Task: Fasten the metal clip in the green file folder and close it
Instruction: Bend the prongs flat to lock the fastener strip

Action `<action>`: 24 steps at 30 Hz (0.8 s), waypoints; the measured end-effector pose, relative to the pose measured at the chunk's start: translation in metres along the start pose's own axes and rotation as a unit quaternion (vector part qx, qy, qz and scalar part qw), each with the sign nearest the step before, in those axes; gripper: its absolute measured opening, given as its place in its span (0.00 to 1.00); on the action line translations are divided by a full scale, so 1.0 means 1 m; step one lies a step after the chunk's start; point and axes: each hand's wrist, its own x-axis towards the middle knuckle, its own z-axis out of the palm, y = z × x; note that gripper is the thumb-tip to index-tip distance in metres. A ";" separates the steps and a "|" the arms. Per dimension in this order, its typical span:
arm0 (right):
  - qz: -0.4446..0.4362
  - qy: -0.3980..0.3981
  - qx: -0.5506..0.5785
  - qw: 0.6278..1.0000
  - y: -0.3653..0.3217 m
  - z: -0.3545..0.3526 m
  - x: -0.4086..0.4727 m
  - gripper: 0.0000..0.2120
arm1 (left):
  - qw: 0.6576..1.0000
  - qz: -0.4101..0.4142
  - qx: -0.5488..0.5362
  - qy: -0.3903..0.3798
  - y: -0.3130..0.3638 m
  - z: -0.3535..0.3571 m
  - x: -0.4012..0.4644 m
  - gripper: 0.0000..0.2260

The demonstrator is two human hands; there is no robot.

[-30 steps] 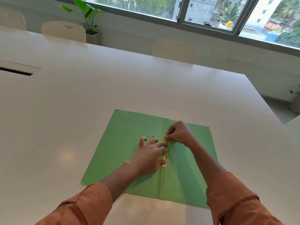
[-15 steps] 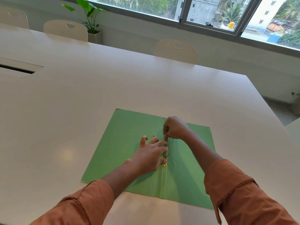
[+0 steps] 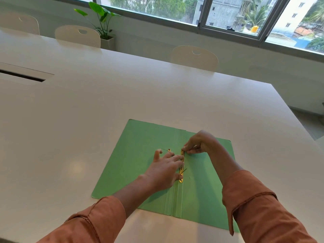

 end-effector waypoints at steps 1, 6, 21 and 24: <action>0.005 -0.001 0.010 1.000 0.001 -0.001 0.002 0.06 | 1.000 -0.001 0.000 0.000 0.000 0.000 0.000 0.23; -0.050 0.032 0.028 0.998 0.006 -0.003 0.002 0.04 | 1.000 0.001 0.003 -0.003 -0.001 0.001 0.001 0.23; -0.217 0.114 -0.028 0.969 0.017 0.001 -0.001 0.08 | 1.000 0.000 -0.002 -0.001 -0.002 0.003 0.003 0.23; -0.227 0.133 -0.046 0.964 0.015 0.004 -0.001 0.08 | 1.000 0.002 -0.005 0.000 -0.002 0.002 0.003 0.23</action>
